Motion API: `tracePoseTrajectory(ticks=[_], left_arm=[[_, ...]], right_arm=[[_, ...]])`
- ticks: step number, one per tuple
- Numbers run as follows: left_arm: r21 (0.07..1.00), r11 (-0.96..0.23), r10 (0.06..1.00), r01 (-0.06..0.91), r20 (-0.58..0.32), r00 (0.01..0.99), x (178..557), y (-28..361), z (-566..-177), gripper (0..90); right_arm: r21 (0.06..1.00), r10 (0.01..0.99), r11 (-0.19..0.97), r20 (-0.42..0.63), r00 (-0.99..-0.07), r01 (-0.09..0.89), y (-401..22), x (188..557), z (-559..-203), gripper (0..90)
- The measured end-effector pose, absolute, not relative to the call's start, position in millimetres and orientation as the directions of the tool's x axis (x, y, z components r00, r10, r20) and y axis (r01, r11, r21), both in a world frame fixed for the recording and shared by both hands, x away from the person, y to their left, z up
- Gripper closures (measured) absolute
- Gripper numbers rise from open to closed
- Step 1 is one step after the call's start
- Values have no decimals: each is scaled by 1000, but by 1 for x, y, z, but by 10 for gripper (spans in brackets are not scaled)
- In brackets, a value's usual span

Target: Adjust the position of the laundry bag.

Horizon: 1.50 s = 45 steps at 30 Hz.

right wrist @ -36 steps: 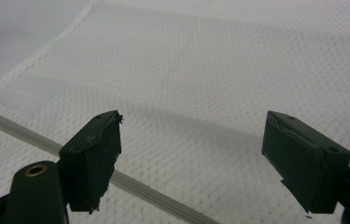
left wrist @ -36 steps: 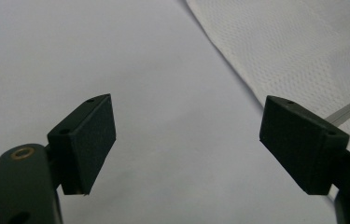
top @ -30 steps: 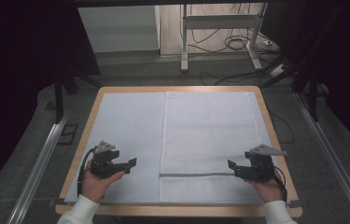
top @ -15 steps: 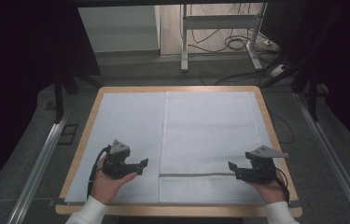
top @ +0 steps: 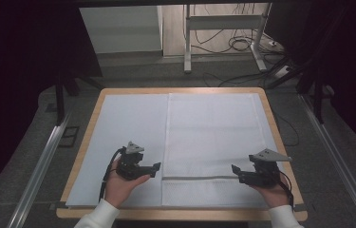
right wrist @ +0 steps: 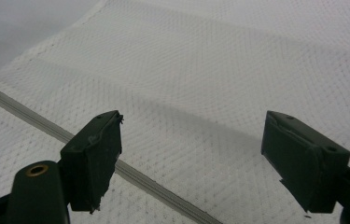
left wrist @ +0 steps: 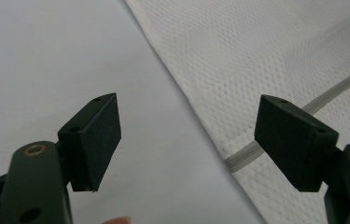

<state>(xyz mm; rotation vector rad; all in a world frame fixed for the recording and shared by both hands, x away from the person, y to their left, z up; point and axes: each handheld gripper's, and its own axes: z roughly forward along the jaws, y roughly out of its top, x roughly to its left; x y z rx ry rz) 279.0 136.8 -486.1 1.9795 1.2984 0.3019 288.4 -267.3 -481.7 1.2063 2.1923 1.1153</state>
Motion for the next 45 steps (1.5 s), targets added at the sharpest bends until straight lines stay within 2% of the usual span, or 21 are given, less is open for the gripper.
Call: tracePoseTrajectory(ticks=[6, 17, 34, 45], left_arm=[[657, -229, 864, 718, -203, 461, 281, 126, -495, 267], [623, -230, 853, 748, -241, 463, 290, 112, -502, 272], [570, -220, 829, 792, -319, 460, 292, 104, -515, 297], [554, -213, 828, 805, -335, 450, 293, 101, -521, 331]], right_arm=[[798, 839, 315, 20, -544, 514, -267, 288, -481, 199], [790, 838, 331, 5, -546, 516, -265, 288, -483, 199], [791, 846, 324, 3, -533, 519, -268, 288, -483, 199], [792, 850, 317, 7, -527, 521, -270, 287, -482, 199]])
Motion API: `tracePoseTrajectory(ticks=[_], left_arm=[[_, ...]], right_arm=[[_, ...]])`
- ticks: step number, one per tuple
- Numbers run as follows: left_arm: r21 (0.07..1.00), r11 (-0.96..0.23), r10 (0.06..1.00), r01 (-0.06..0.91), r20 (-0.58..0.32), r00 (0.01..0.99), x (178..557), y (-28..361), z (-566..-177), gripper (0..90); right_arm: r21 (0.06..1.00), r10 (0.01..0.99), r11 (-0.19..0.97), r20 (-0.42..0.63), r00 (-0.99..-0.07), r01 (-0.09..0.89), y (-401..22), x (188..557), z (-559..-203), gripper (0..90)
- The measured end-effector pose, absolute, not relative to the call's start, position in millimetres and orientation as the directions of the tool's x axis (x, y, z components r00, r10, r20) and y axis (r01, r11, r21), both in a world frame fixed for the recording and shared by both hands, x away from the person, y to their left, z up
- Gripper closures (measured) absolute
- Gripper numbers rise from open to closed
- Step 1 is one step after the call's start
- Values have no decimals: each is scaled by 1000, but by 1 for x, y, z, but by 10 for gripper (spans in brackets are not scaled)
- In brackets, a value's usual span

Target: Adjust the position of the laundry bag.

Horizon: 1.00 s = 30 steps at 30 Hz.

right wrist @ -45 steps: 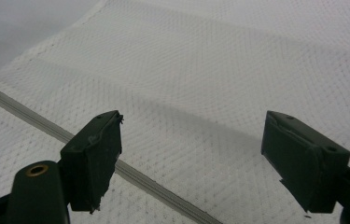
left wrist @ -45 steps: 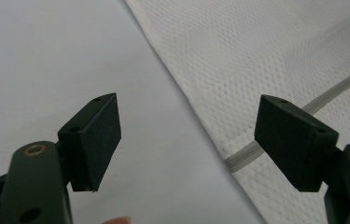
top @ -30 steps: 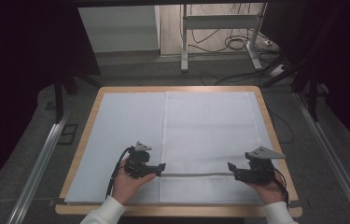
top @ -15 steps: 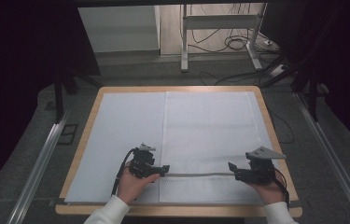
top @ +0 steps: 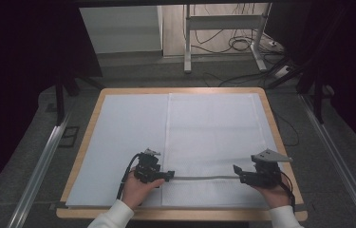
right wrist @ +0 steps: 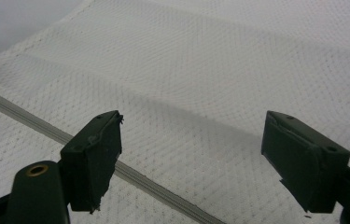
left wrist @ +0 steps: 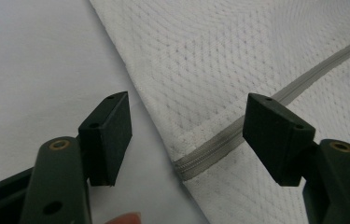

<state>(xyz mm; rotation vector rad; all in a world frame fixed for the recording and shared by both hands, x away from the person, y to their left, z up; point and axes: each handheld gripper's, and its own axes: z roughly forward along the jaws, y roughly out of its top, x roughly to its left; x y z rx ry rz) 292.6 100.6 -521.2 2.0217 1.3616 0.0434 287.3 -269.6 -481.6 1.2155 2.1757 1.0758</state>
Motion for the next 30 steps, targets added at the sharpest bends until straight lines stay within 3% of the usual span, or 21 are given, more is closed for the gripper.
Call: tracePoseTrajectory(ticks=[10, 17, 23, 30], left_arm=[[553, -215, 824, 805, -339, 454, 293, 98, -524, 389], [575, -214, 824, 790, -328, 462, 293, 93, -526, 512], [577, -218, 839, 787, -301, 454, 298, 95, -527, 739], [588, -214, 832, 780, -308, 461, 299, 98, -529, 866]], right_arm=[[793, 851, 316, 5, -525, 520, -271, 287, -481, 199], [792, 850, 315, 9, -527, 523, -270, 287, -481, 199], [793, 850, 315, 10, -527, 522, -270, 288, -481, 199], [795, 851, 313, 9, -525, 520, -270, 287, -480, 199]])
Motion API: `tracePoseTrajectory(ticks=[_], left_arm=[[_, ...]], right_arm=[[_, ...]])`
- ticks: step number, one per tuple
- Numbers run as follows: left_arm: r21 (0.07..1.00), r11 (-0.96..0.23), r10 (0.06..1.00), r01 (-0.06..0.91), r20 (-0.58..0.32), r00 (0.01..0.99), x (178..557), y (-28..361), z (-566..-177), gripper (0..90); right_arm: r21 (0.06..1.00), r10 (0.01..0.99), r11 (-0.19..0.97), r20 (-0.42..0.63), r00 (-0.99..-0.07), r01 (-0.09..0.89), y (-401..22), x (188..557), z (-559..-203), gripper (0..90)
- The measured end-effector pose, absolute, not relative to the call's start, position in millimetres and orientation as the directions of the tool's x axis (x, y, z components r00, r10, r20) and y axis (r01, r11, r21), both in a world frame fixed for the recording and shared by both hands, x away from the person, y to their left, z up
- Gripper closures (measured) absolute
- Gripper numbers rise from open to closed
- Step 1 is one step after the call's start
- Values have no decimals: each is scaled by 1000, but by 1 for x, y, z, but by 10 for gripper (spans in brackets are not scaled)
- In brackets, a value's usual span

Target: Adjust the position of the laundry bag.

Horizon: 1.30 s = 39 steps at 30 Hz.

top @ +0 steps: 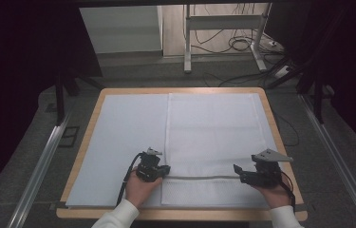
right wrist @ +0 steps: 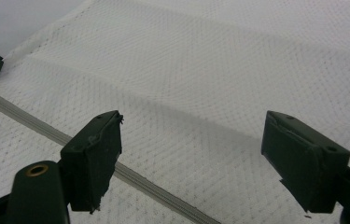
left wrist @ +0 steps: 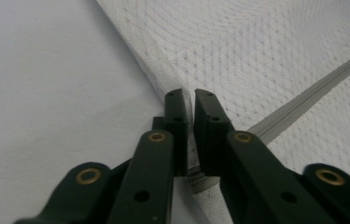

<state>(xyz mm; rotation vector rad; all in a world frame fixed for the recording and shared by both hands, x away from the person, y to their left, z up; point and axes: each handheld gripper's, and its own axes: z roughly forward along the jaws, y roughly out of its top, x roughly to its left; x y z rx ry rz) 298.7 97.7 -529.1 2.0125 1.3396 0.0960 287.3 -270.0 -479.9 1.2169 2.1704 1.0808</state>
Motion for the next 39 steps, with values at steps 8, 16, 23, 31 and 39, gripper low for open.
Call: tracePoseTrajectory(ticks=[8, 16, 23, 31, 39], left_arm=[[588, -200, 819, 784, -338, 463, 299, 102, -529, 895], [590, -203, 813, 782, -343, 470, 299, 103, -528, 897], [592, -208, 812, 778, -339, 476, 299, 103, -528, 900], [598, -209, 809, 774, -339, 480, 299, 103, -527, 899], [610, -195, 806, 768, -347, 480, 296, 104, -524, 899]], right_arm=[[796, 857, 308, 7, -516, 522, -273, 289, -479, 199], [803, 880, 251, 44, -473, 541, -284, 294, -469, 197], [785, 904, 201, 82, -421, 586, -306, 306, -458, 246], [762, 932, 164, 89, -352, 627, -331, 315, -457, 291], [718, 945, 187, 55, -323, 670, -338, 325, -467, 326]])
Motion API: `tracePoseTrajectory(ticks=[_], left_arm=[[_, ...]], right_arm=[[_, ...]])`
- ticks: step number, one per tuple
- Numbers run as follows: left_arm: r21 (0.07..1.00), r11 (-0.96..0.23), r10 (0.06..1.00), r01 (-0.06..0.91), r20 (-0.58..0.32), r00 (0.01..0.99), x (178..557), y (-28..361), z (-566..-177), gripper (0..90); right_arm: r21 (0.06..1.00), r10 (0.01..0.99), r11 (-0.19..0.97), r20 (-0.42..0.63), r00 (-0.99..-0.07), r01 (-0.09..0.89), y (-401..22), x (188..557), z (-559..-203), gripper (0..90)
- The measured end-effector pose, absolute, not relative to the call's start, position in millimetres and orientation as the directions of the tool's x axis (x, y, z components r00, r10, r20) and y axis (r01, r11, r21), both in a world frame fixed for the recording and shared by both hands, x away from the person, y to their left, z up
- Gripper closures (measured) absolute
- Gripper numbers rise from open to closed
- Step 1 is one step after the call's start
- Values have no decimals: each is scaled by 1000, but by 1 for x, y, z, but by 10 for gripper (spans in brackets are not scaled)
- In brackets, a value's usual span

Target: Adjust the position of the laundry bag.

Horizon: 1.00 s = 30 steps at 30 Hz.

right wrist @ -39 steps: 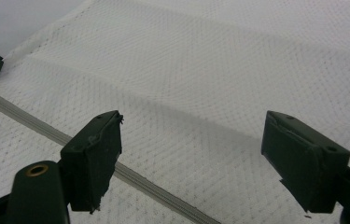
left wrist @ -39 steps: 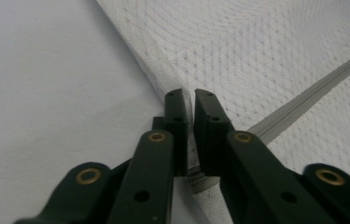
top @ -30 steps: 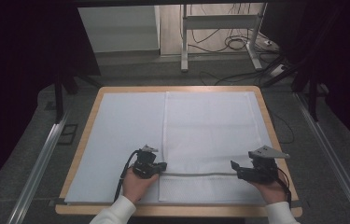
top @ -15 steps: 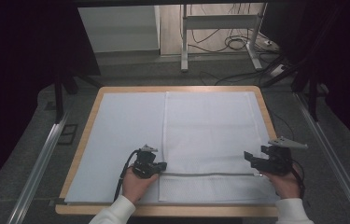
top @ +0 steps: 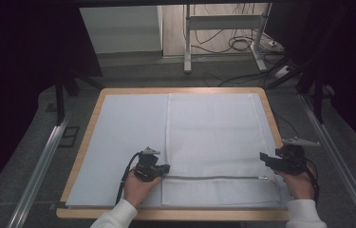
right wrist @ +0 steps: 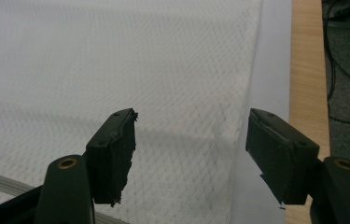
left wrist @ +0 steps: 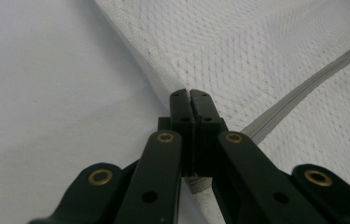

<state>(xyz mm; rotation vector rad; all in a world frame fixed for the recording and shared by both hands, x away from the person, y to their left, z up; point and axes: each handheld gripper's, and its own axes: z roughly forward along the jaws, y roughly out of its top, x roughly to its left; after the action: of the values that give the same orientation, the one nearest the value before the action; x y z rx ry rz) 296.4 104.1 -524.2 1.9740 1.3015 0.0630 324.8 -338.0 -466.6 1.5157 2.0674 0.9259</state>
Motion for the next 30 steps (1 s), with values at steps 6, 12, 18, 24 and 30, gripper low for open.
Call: tracePoseTrajectory(ticks=[6, 12, 18, 24, 30], left_arm=[[613, -200, 801, 764, -347, 488, 297, 105, -523, 899], [613, -196, 800, 766, -352, 486, 298, 105, -523, 899], [614, -196, 797, 764, -354, 489, 298, 106, -522, 899], [613, -194, 796, 766, -358, 488, 298, 106, -524, 899], [611, -193, 795, 768, -362, 487, 299, 107, -524, 899]], right_arm=[[679, 953, 183, 55, -298, 711, -344, 330, -476, 327], [651, 958, 142, 98, -268, 745, -356, 330, -484, 329], [637, 958, 137, 110, -266, 759, -358, 331, -486, 350], [629, 958, 159, 88, -273, 761, -349, 339, -493, 370], [612, 959, 180, 64, -275, 770, -345, 342, -502, 415]])
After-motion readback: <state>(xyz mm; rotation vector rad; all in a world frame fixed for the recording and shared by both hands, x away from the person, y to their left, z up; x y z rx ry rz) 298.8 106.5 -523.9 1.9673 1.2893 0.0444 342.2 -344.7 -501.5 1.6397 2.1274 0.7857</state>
